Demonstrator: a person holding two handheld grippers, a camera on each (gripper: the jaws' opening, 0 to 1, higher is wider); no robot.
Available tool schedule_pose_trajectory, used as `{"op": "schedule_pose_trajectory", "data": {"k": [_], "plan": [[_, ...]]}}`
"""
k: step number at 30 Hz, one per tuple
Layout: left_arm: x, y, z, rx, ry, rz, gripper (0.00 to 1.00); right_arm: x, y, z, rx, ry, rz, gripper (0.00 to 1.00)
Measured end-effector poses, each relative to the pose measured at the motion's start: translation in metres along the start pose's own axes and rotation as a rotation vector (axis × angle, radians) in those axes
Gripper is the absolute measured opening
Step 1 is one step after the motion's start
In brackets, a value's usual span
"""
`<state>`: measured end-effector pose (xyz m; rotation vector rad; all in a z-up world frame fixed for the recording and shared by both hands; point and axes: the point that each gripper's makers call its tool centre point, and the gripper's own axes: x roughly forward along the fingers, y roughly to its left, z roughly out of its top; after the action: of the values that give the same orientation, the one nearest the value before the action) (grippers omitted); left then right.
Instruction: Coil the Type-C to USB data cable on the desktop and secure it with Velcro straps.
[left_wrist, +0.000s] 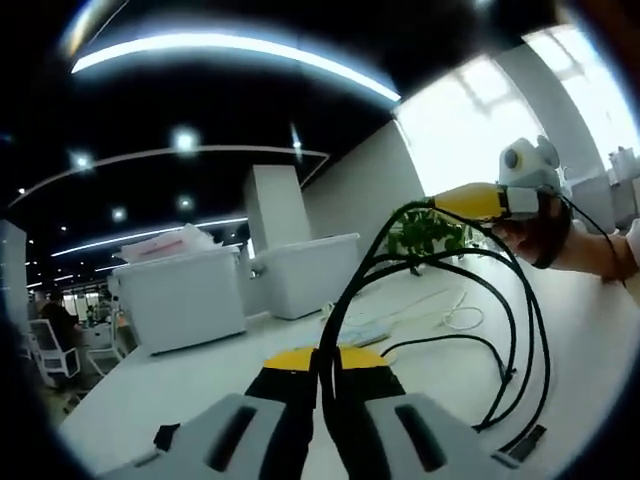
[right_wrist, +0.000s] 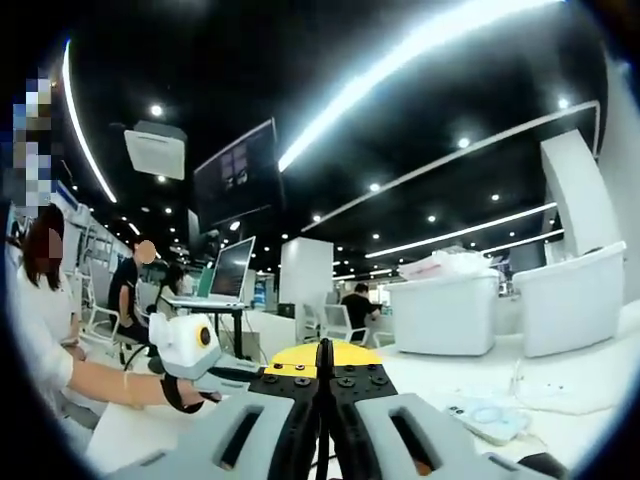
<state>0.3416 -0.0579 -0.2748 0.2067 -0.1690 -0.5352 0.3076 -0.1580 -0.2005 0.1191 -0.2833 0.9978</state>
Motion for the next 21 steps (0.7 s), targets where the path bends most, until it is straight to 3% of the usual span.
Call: {"op": "schedule_pose_trajectory", "data": {"k": [8,12,21], "plan": [[0.000,0.002,-0.002,-0.023,0.001,0.002,0.08,0.000,0.005,0.002,0.093,-0.021,0.041,0.00],[-0.001,0.001,0.000,0.023,0.003,0.003,0.05,-0.001,0.001,0.000,0.120,-0.019,0.029,0.01],[-0.008,0.019,0.008,0.042,0.003,0.083,0.05,0.002,-0.013,-0.027,0.084,0.089,-0.031,0.01]]}}
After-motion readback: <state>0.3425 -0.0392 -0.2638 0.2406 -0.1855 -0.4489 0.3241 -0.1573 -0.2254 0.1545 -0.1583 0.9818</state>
